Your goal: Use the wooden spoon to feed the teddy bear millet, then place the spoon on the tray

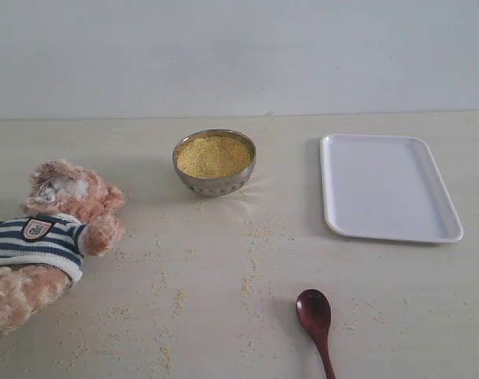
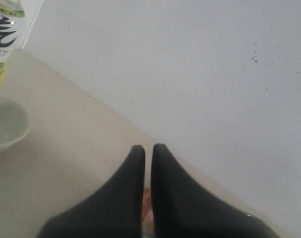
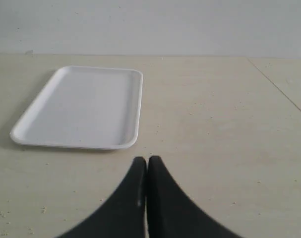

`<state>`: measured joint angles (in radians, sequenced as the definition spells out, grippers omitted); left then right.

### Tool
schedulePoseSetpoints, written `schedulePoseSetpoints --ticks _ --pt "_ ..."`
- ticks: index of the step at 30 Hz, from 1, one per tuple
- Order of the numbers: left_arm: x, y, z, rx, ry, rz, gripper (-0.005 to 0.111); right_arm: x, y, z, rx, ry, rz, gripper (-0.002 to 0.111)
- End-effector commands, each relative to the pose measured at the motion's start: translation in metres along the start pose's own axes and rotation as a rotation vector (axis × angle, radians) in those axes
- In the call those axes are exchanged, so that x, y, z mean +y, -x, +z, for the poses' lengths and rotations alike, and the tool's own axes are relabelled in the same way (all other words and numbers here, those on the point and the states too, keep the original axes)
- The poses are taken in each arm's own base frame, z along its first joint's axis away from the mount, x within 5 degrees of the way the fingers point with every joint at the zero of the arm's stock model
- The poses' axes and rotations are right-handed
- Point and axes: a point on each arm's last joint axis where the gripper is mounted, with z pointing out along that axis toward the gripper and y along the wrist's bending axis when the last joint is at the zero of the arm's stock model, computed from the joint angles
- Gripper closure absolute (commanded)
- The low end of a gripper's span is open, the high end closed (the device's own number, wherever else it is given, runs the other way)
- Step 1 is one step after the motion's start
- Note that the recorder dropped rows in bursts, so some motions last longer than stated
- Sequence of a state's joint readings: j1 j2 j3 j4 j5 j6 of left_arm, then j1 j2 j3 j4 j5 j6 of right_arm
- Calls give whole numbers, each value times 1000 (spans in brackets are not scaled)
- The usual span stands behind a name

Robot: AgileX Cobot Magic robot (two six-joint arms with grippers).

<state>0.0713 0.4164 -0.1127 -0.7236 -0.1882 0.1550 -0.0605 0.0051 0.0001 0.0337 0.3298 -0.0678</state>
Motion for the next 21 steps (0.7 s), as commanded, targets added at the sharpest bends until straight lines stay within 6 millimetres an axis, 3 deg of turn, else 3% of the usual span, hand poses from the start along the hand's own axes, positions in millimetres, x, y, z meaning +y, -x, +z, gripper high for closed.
schedulePoseSetpoints --ticks 1,5,8,12,16,21 --pt "-40 45 30 27 -58 118 102 0 1 0 -13 -1 1 108" --pt "-77 88 54 68 -120 249 102 0 1 0 -13 -1 1 108" --pt "-106 111 67 226 -171 276 102 0 1 0 -13 -1 1 108" --pt "-122 106 91 549 -233 398 102 0 1 0 -13 -1 1 108" --pt "-116 81 120 834 -287 329 102 0 1 0 -13 -1 1 108" --pt "-79 70 149 961 -223 199 102 0 1 0 -13 -1 1 108"
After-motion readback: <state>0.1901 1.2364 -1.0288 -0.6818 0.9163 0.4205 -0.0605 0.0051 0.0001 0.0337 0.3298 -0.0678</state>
